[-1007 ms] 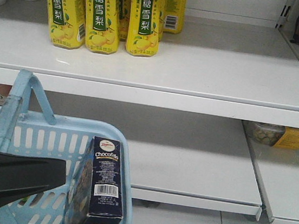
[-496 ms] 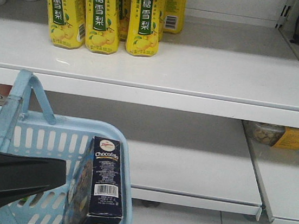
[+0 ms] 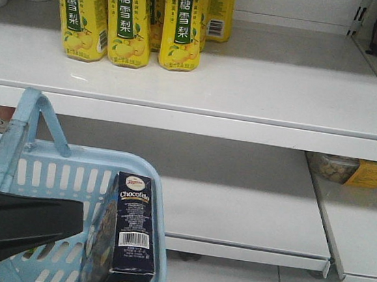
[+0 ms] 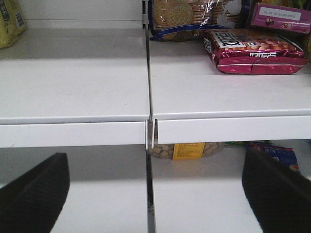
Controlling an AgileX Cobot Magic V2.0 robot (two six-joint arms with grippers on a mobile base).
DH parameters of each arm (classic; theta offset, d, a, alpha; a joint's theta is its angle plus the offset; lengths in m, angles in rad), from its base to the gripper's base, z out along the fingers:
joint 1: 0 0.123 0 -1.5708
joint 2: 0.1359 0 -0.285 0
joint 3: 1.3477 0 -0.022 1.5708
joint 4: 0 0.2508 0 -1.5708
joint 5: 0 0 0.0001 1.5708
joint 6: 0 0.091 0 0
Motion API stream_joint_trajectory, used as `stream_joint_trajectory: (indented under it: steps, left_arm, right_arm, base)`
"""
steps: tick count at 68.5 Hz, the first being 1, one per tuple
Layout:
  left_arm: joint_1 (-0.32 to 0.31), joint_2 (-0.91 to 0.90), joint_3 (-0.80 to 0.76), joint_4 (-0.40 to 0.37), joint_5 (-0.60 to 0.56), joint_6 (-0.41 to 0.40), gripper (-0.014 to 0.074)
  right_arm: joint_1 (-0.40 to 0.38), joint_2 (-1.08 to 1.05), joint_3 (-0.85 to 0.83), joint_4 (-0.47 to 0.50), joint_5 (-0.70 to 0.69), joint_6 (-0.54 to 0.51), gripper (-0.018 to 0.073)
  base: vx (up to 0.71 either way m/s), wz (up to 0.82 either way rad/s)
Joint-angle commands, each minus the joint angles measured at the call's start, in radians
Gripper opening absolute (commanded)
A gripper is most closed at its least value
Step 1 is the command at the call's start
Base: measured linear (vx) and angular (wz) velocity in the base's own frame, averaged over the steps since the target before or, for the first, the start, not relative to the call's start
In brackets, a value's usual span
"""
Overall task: Left arm holds basket, right arm returns cookies
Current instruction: 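Reach the right gripper down to the Chocofello box in the basket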
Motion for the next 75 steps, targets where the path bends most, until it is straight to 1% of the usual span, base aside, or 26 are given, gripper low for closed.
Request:
stream_joint_trajectory:
  steps: [1, 9, 12, 16, 19, 21, 25, 29, 30, 32, 37, 40, 47, 54, 56, 63, 69, 75]
  left_arm:
    - [-0.006, -0.006, -0.031, -0.079, -0.03, 0.016, -0.0006]
    - [-0.006, -0.006, -0.031, -0.079, -0.03, 0.016, -0.0006]
    - [-0.006, -0.006, -0.031, -0.079, -0.03, 0.016, -0.0006]
    - [-0.006, -0.006, -0.031, -0.079, -0.03, 0.016, -0.0006]
    - [-0.006, -0.006, -0.031, -0.079, -0.03, 0.016, -0.0006]
    - [-0.006, -0.006, -0.031, -0.079, -0.03, 0.016, -0.0006]
    - [-0.006, -0.006, -0.031, -0.079, -0.03, 0.016, -0.0006]
    - [-0.006, -0.006, -0.031, -0.079, -0.03, 0.016, -0.0006]
    - [-0.006, -0.006, -0.031, -0.079, -0.03, 0.016, -0.0006]
    - [-0.006, -0.006, -0.031, -0.079, -0.03, 0.016, -0.0006]
    - [-0.006, -0.006, -0.031, -0.079, -0.03, 0.016, -0.0006]
    - [-0.006, -0.006, -0.031, -0.079, -0.03, 0.016, -0.0006]
    - [-0.006, -0.006, -0.031, -0.079, -0.03, 0.016, -0.0006]
    - [-0.006, -0.006, -0.031, -0.079, -0.03, 0.016, -0.0006]
    - [-0.006, -0.006, -0.031, -0.079, -0.03, 0.016, -0.0006]
    - [-0.006, -0.006, -0.031, -0.079, -0.03, 0.016, -0.0006]
    - [-0.006, -0.006, -0.031, -0.079, -0.03, 0.016, -0.0006]
    - [-0.006, -0.006, -0.031, -0.079, -0.03, 0.016, -0.0006]
  right_arm:
    - [-0.004, 0.01, -0.032, 0.003, -0.091, 0.0, 0.0701]
    - [-0.004, 0.017, -0.038, 0.08, -0.169, -0.007, 0.0664]
    - [-0.004, 0.039, -0.053, 0.141, -0.161, -0.021, 0.0648]
    - [-0.003, 0.082, -0.087, 0.225, -0.126, -0.07, 0.0624]
    - [-0.003, 0.133, -0.118, 0.31, -0.087, -0.138, 0.061]
    - [-0.003, 0.157, -0.141, 0.35, -0.053, -0.173, 0.0601]
    - [-0.003, 0.239, -0.194, 0.477, 0.04, -0.285, 0.0588]
    - [0.003, 0.323, -0.252, 0.602, 0.113, -0.364, 0.0586]
    - [0.008, 0.343, -0.264, 0.642, 0.127, -0.378, 0.0586]
    - [0.021, 0.381, -0.288, 0.688, 0.157, -0.404, 0.0586]
    - [0.074, 0.48, -0.349, 0.763, 0.202, -0.43, 0.0586]
    - [0.113, 0.529, -0.385, 0.767, 0.22, -0.419, 0.0586]
    - [0.237, 0.629, -0.441, 0.741, 0.222, -0.354, 0.0586]
    - [0.398, 0.708, -0.469, 0.688, 0.162, -0.29, 0.0586]
    - [0.457, 0.728, -0.473, 0.669, 0.139, -0.262, 0.0586]
    - [0.608, 0.791, -0.474, 0.553, 0.039, -0.079, 0.0586]
    - [0.701, 0.833, -0.474, 0.409, -0.015, 0.081, 0.0586]
    - [0.778, 0.861, -0.474, 0.296, -0.052, 0.203, 0.0586]
  base:
    - [0.0, 0.0]
    - [0.0, 0.0]
    - [0.0, 0.0]
    - [0.0, 0.0]
    - [0.0, 0.0]
    - [0.0, 0.0]
    - [0.0, 0.0]
    - [0.0, 0.0]
    - [0.0, 0.0]
    - [0.0, 0.0]
    - [0.0, 0.0]
    - [0.0, 0.0]
    - [0.0, 0.0]
    - [0.0, 0.0]
    - [0.0, 0.0]
    - [0.0, 0.0]
    - [0.0, 0.0]
    - [0.0, 0.0]
